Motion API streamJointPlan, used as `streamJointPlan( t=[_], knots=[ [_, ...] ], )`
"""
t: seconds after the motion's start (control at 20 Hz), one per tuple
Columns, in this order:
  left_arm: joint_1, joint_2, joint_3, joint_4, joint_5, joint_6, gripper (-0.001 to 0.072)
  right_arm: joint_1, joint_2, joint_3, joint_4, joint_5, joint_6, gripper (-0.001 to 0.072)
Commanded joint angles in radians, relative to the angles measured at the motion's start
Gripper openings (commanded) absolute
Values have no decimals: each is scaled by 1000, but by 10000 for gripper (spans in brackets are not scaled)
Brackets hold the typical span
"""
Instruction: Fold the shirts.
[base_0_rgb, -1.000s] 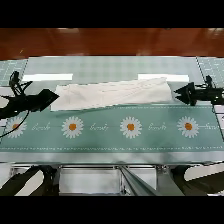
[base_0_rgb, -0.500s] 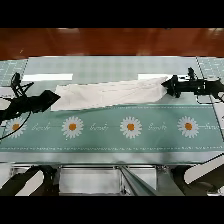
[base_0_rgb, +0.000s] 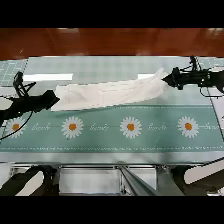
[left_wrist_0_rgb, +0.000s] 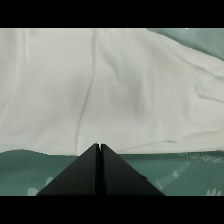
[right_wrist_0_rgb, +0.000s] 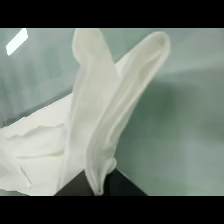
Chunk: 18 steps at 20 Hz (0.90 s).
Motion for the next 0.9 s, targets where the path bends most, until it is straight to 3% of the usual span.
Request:
streamJointPlan(
  t=[0.0,0.25,0.45,0.85],
  knots=[
    [-82,-3,18,-5,0,84,17,-35,135,4,-140,59,23,25],
    [-309,-119,170,-15,71,82,16,-96,388,-24,-204,158,26,25],
    [-531,-405,484,-14,69,35,16,-111,625,-120,-203,190,32,25],
    [-922,-1017,1200,-14,-321,-74,16,-111,919,-214,-150,222,60,26]
  ],
)
